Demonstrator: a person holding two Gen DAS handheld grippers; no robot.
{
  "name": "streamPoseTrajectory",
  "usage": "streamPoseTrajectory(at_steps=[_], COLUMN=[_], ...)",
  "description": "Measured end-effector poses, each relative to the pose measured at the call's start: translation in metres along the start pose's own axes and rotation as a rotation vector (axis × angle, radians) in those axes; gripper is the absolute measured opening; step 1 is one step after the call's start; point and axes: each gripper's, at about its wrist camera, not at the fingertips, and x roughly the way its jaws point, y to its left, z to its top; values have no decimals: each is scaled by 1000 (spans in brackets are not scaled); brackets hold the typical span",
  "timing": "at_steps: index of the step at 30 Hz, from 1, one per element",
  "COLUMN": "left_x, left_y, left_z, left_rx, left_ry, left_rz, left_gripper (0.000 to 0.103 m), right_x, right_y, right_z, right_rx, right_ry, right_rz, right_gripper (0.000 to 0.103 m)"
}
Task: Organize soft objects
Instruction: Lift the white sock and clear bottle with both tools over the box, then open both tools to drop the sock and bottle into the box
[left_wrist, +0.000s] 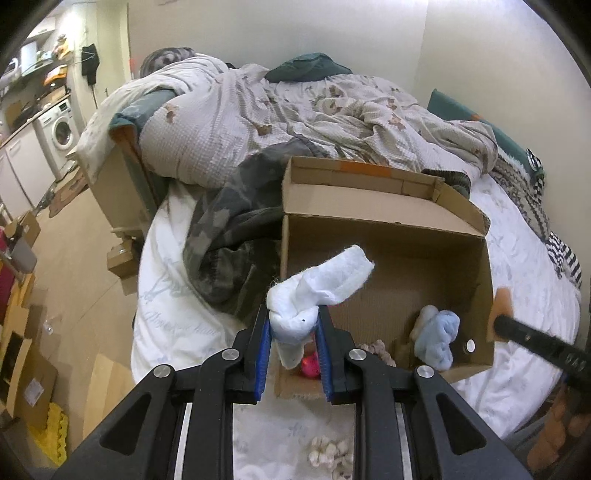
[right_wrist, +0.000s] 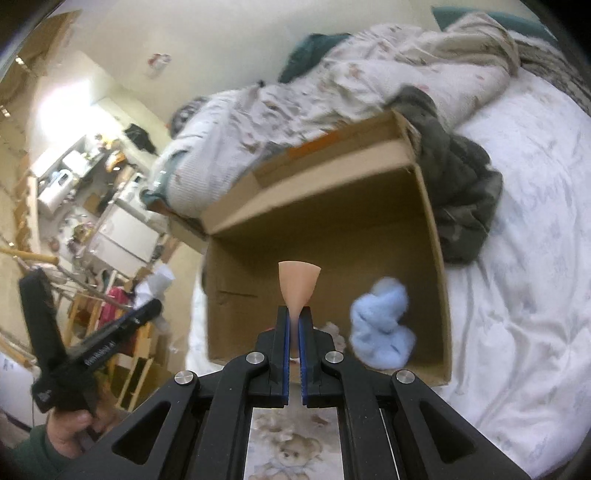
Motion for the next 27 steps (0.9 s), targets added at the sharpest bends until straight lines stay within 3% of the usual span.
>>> streamPoseTrajectory(at_steps=[4,7,10,18,22,27], left_x=[20,39,46,52,58,65], left_y=[-5,2,10,-8,-9,-12], left_z=[-6,-12,-11,-16,-16,-15], left_rx=[34,-2,-67,34,13,3], left_ry=[-22,26,54,47,62,65], left_rz=[6,18,-27,-71,-125,-129], left_gripper=[21,21,21,21,21,21], right_x=[13,18,22,34,34,36], right_y=[-6,-9,-14,-19,-23,-22], right_z=[-4,-7,-9,-11,-10,-8], right_rx=[8,9,17,-5,-1,-5], right_ry=[31,48,60,101,109,111], right_rz=[-29,-46,-59,-86,-83,-84], right_gripper=[6,6,6,6,6,6])
